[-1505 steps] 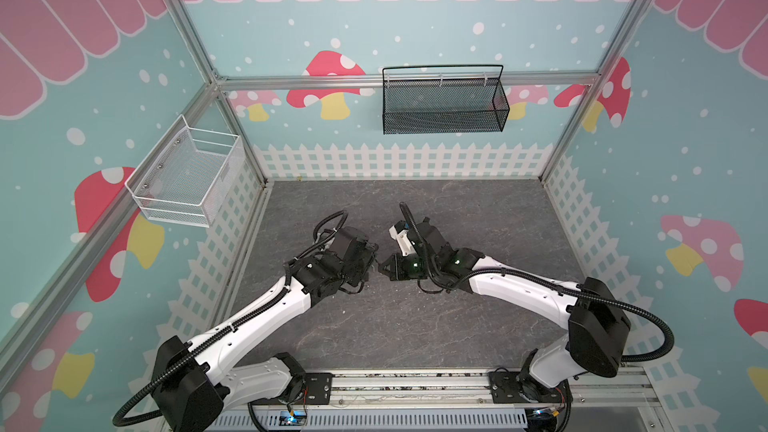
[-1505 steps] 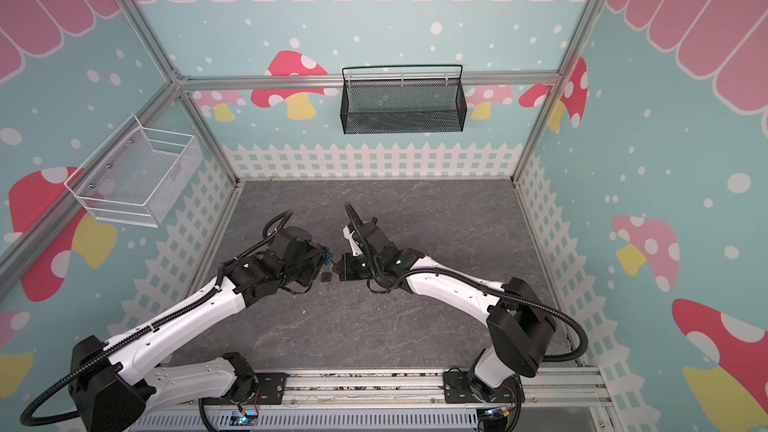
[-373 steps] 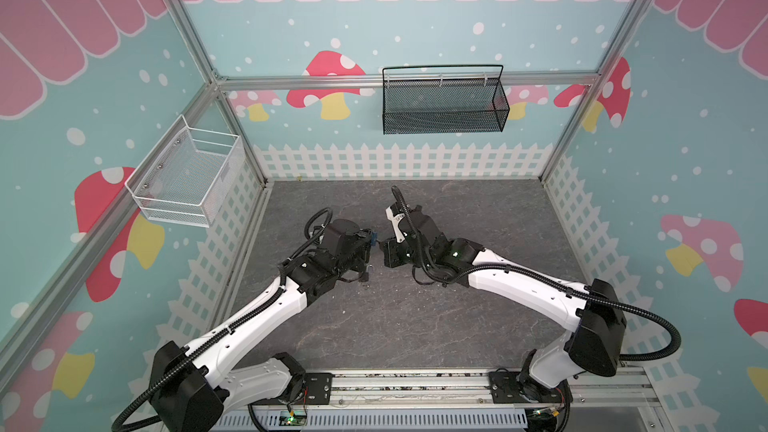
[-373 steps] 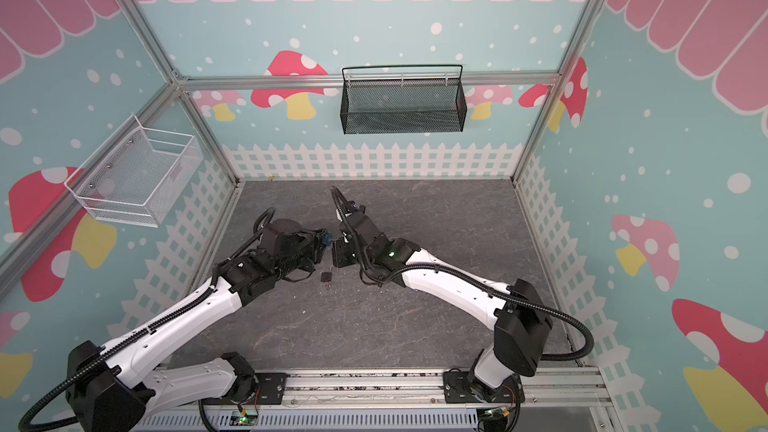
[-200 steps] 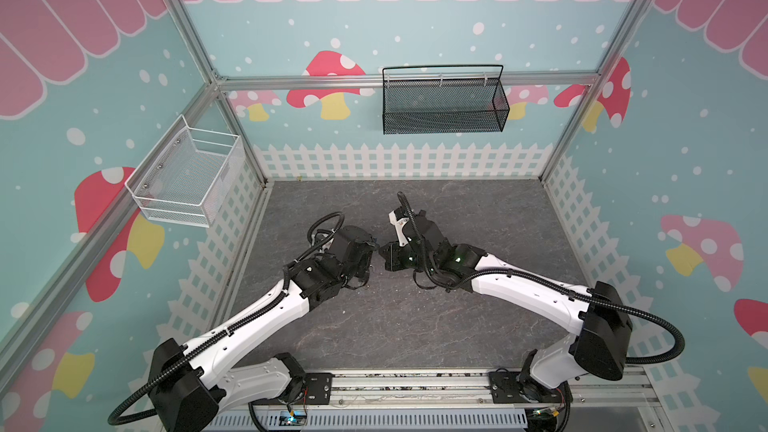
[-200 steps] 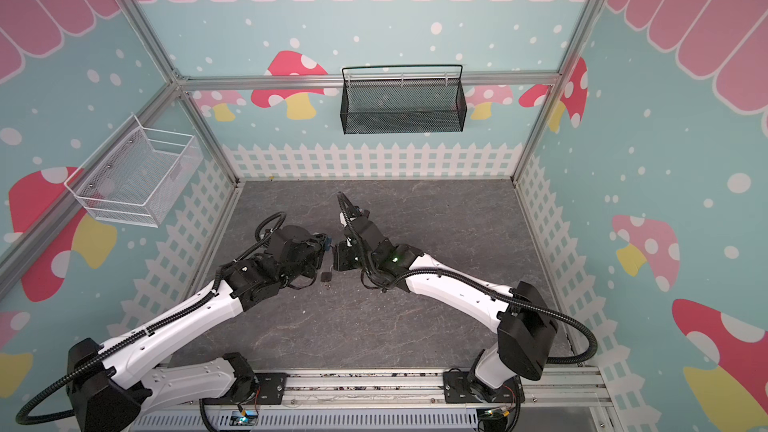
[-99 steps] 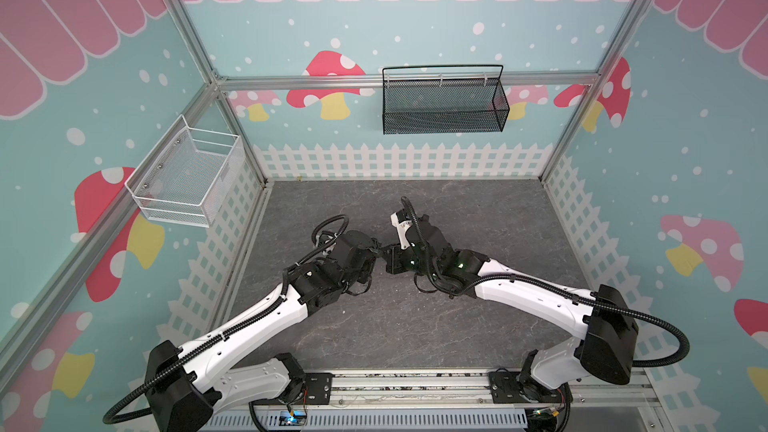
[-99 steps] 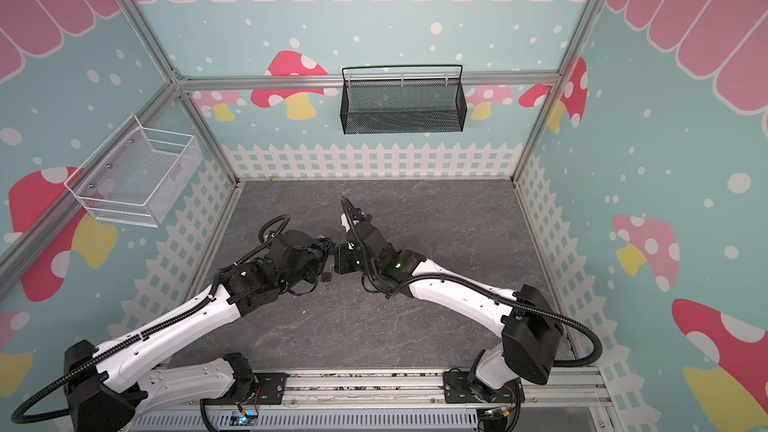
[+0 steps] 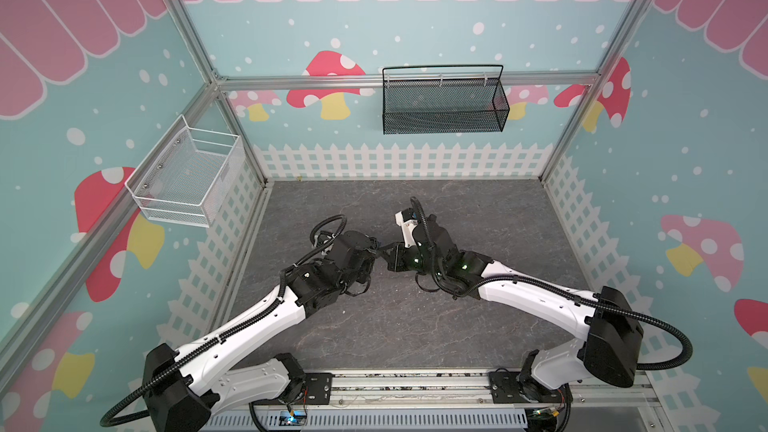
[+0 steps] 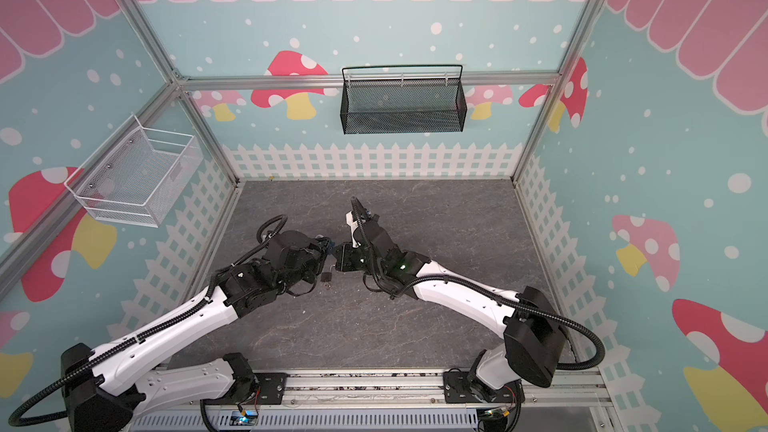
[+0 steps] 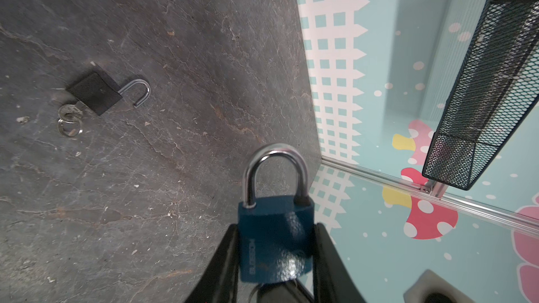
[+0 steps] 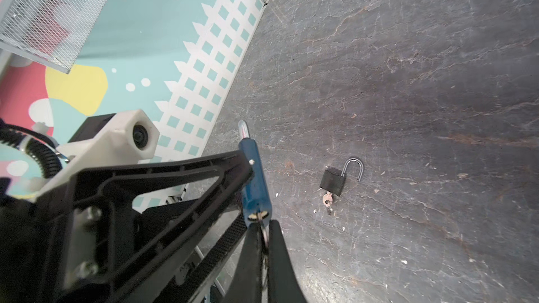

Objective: Unlock with the key

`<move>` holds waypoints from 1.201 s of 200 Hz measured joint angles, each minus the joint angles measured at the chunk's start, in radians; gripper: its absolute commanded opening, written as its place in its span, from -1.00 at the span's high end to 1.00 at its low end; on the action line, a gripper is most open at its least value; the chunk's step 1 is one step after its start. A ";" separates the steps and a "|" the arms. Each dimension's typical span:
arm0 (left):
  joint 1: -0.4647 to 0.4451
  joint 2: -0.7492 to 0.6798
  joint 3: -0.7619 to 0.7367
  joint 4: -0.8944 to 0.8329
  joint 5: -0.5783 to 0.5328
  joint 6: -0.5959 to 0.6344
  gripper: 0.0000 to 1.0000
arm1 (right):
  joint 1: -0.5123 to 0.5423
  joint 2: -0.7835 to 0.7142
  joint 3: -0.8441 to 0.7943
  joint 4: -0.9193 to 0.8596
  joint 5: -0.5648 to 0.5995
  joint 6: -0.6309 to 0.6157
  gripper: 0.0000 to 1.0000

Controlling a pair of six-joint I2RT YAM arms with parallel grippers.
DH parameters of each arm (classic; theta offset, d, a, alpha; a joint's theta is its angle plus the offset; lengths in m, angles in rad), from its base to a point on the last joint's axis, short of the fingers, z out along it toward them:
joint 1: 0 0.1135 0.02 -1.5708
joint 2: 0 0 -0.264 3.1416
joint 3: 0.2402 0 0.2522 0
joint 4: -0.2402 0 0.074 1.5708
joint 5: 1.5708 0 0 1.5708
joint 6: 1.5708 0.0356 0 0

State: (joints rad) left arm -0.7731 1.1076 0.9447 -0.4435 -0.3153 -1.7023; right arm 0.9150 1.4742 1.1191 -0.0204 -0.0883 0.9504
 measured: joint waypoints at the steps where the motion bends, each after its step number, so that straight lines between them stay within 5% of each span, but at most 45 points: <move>1: 0.000 -0.001 -0.001 0.000 0.000 0.000 1.00 | 0.000 0.000 0.000 0.000 -0.001 0.003 1.00; 88: -0.004 -0.065 -0.110 0.104 -0.007 -0.016 1.00 | -0.046 0.001 -0.072 0.119 -0.168 0.304 1.00; 240: -0.020 -0.095 -0.196 0.290 -0.068 -0.021 1.00 | -0.059 -0.016 -0.241 0.467 -0.173 0.598 1.00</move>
State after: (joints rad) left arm -0.7929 1.0130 0.7490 -0.1532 -0.3836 -1.7237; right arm 0.8558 1.4582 0.8780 0.4465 -0.2611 1.5486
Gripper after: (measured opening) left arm 0.323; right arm 0.049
